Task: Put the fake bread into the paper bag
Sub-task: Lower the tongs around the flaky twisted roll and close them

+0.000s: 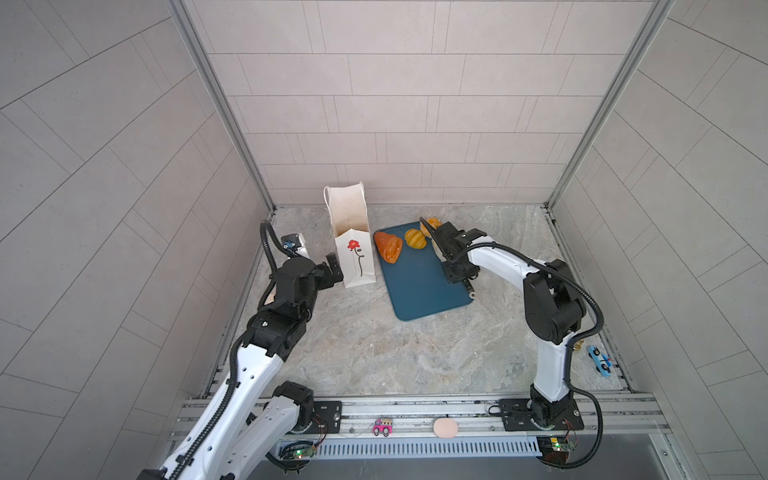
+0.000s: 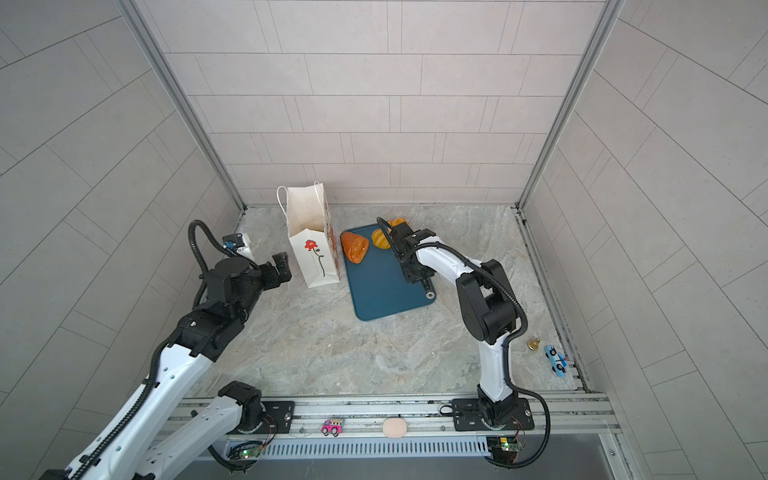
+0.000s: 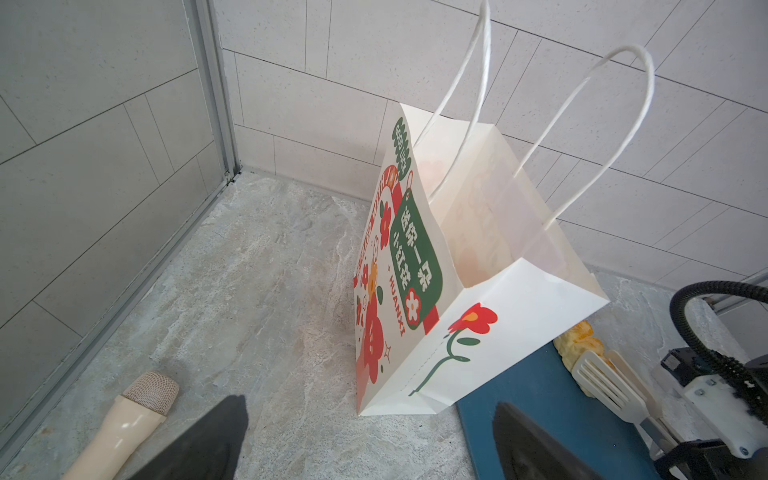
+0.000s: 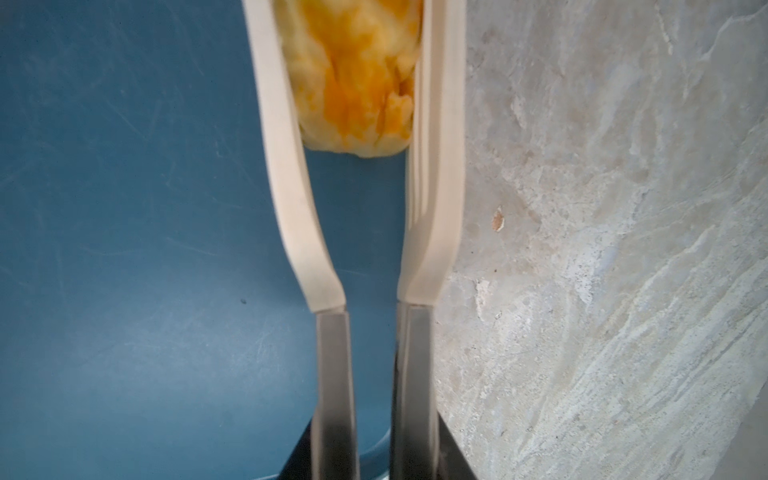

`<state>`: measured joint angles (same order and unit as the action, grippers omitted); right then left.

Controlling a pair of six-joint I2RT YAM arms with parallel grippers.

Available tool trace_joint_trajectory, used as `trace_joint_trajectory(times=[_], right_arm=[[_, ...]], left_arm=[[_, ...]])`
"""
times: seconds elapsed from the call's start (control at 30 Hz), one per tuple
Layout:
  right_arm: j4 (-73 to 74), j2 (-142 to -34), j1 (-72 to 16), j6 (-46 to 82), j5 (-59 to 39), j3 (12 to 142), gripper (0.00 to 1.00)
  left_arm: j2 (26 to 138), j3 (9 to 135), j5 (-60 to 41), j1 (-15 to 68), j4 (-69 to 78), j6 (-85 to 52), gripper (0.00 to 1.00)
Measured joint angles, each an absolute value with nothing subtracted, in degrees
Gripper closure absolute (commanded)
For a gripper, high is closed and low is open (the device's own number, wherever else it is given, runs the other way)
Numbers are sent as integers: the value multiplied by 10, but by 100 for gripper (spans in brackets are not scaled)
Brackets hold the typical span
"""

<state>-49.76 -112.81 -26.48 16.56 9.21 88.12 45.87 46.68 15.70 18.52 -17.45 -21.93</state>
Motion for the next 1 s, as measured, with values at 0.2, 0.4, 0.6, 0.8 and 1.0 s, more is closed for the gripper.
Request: trace_joint_trajectory(times=[0.2, 0.4, 0.6, 0.8, 1.0], right_arm=[[-498, -1111, -265, 163, 85, 867, 78], [-500, -1066, -266, 155, 74, 850, 78], [-498, -1022, -266, 152, 62, 838, 78], [-494, -988, -266, 150, 45, 828, 78], [-479, -956, -266, 151, 17, 821, 80]], left_arm=[[458, 467, 157, 185, -175, -220, 0], [456, 467, 157, 185, -175, -220, 0], [456, 467, 157, 185, -175, -220, 0], [456, 467, 157, 185, -175, -221, 0], [456, 467, 157, 187, -175, -222, 0]])
